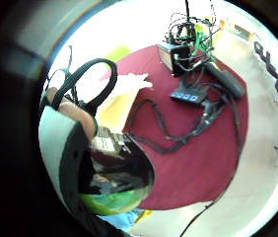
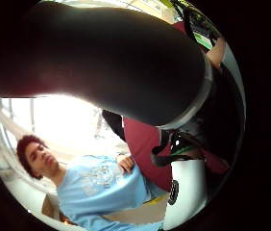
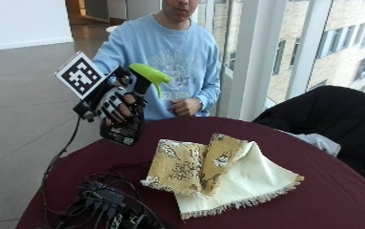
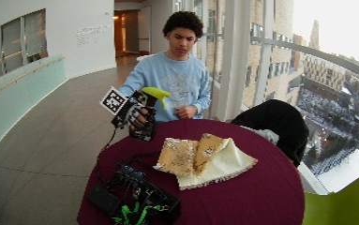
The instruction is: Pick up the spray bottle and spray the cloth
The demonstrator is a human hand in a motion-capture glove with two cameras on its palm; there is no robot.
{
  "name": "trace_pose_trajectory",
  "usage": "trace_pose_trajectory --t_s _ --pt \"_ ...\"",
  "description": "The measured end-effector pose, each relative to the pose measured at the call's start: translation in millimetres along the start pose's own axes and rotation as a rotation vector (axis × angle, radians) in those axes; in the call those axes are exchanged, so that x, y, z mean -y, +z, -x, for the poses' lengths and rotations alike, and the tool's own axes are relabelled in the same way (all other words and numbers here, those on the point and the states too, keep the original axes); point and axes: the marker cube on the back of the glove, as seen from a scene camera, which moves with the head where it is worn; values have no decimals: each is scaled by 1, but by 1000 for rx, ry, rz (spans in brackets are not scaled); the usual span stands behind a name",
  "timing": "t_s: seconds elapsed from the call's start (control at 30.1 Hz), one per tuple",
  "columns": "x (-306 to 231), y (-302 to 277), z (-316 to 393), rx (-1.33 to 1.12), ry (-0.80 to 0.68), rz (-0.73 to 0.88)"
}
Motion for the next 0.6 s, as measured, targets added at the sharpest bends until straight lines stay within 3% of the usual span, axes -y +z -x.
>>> trace_pose_trajectory --t_s 0.23,0.6 --pt "32 -16 3 -253 84 195" --pt "58 -11 7 -477 118 266"
